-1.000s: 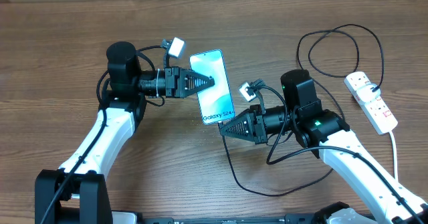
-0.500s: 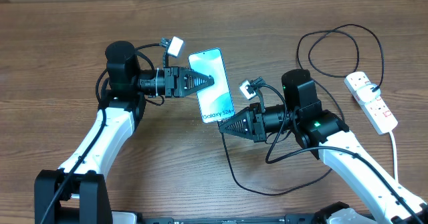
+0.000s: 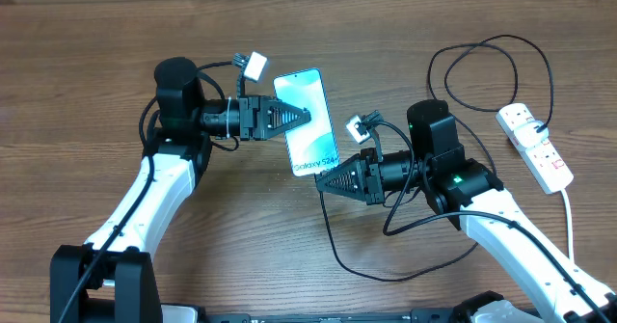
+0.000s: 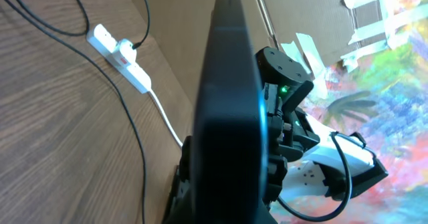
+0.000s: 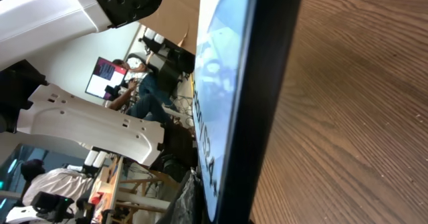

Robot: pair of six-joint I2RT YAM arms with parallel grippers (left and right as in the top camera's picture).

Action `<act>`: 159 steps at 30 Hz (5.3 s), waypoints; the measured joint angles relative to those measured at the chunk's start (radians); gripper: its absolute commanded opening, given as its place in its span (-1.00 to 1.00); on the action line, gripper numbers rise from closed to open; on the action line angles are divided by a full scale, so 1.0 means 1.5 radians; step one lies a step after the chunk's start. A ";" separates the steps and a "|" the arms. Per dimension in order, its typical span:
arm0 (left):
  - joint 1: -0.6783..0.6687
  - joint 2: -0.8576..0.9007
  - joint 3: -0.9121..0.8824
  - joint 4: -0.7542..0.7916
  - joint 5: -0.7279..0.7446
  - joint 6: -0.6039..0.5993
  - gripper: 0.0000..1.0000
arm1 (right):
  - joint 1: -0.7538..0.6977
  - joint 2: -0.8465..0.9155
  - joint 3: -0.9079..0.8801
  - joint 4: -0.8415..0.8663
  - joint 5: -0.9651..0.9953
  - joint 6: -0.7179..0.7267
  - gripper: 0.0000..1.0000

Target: Plug charger to phone and switch on socket

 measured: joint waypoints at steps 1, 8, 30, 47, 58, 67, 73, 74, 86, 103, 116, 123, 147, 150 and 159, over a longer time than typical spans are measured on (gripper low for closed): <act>-0.002 0.000 0.000 -0.013 -0.002 0.003 -0.91 | 0.000 0.000 0.000 0.000 0.000 0.000 -0.93; -0.013 0.000 0.003 -0.082 -0.002 0.037 -0.91 | 0.000 0.000 0.000 -0.003 -0.002 0.004 -0.93; -0.062 0.000 -0.004 -0.083 0.031 0.072 -0.92 | 0.000 0.001 0.031 -0.058 0.017 0.001 -0.28; 0.019 0.000 -0.004 -0.088 -0.043 0.097 -0.92 | 0.000 0.001 0.033 -0.177 0.041 -0.010 0.70; 0.020 0.000 -0.004 -0.088 -0.086 0.089 -0.92 | 0.038 0.001 0.033 -0.168 0.157 -0.010 0.04; 0.020 0.000 -0.004 -0.089 -0.086 0.072 -0.92 | 0.076 0.001 0.033 -0.144 0.243 -0.009 -0.71; 0.020 0.000 -0.004 -0.087 -0.079 0.084 -0.92 | 0.084 0.001 0.033 -0.135 0.266 -0.011 -0.92; 0.020 0.000 -0.004 -0.087 -0.076 0.088 -0.91 | 0.084 0.001 0.033 -0.134 0.267 -0.011 -0.92; 0.010 0.000 -0.002 -0.211 -0.052 0.207 -0.91 | 0.091 0.003 0.033 -0.150 0.244 -0.011 -0.92; -0.019 0.000 0.002 -0.298 -0.072 0.348 -0.92 | 0.096 0.009 0.034 -0.187 0.250 0.007 -0.92; -0.021 0.000 0.014 -0.354 -0.088 0.369 -0.92 | 0.096 0.011 0.034 -0.186 0.255 0.007 -0.92; -0.021 0.000 0.021 -0.364 -0.093 0.376 -0.92 | 0.096 0.013 0.034 -0.173 0.255 0.007 -0.92; -0.052 -0.001 0.022 -0.377 -0.132 0.375 -0.92 | 0.096 0.014 0.034 -0.186 0.258 0.012 -0.87; -0.057 -0.001 0.020 -0.380 -0.139 0.373 -0.91 | 0.095 0.014 0.034 -0.189 0.259 0.011 -0.74; -0.062 -0.001 0.009 -0.394 -0.213 0.320 -0.91 | 0.083 0.014 0.055 -0.207 0.279 0.012 -0.48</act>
